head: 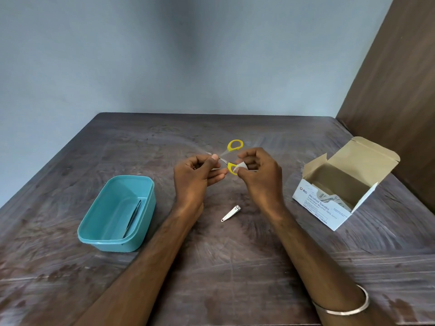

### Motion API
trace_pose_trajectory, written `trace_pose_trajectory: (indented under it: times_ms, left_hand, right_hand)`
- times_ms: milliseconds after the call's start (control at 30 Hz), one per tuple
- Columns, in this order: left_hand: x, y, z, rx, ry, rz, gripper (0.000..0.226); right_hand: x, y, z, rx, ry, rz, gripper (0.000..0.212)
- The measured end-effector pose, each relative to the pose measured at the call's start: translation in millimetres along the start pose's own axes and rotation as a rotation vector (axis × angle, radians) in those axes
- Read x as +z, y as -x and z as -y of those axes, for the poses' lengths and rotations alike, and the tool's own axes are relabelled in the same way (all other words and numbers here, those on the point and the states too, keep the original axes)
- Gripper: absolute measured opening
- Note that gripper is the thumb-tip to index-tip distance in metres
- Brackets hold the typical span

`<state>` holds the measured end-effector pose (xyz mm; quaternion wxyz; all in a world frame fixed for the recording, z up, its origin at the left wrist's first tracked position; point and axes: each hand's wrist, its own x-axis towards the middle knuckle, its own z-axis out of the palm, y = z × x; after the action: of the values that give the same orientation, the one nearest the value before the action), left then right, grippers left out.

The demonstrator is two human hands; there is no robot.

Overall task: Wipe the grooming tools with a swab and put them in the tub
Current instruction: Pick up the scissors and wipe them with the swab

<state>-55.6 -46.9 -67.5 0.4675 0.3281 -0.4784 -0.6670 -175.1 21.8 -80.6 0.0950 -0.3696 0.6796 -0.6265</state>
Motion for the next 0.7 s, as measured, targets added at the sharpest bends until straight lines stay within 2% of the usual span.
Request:
trace_pose_trajectory:
  times_ms: [233,400,533,700]
  left_hand:
    - [0,1,1,-0.003,-0.077,0.044,0.017]
    - [0,4,3,-0.069,-0.203,0.156,0.015]
    - [-1,4,4,-0.074,-0.395,0.237,0.013]
    - [-4,2,5,0.003,-0.566,0.269,0.008]
  right_hand:
    - [-3,-6,-2,0.212,-0.362,-0.125,0.039]
    - [-9,-11,2,0.344,-0.601,-0.206,0.041]
    - [-13,-15,3,0.377,-0.674,-0.246,0.037]
    - [-14,-13,5,0.370,-0.689,-0.225,0.032]
